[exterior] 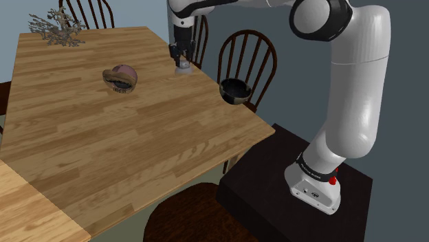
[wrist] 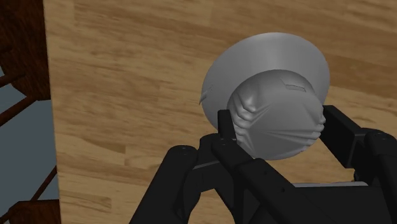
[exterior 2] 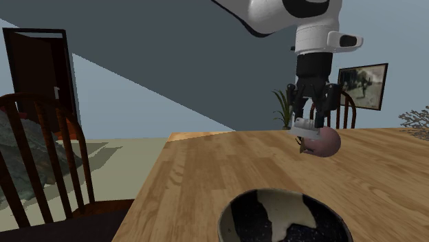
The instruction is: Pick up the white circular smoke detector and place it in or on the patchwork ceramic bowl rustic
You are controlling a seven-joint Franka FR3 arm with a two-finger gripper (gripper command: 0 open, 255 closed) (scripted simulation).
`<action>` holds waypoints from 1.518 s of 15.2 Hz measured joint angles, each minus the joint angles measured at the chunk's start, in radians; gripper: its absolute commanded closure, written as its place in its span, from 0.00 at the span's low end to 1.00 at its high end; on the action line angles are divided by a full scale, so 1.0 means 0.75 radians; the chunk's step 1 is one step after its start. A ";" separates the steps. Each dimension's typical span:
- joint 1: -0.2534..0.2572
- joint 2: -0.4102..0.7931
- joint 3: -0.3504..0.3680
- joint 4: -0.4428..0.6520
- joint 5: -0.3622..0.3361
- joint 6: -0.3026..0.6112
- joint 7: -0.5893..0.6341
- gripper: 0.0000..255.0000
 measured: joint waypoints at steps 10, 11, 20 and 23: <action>-0.063 -0.257 -0.025 -0.300 0.012 0.042 -0.089 1.00; -0.074 -0.296 -0.032 -0.340 0.014 0.042 -0.108 1.00; -0.177 -0.679 -0.116 -0.799 0.010 0.116 -0.293 1.00; -0.208 -0.778 -0.149 -0.905 -0.001 0.124 -0.352 1.00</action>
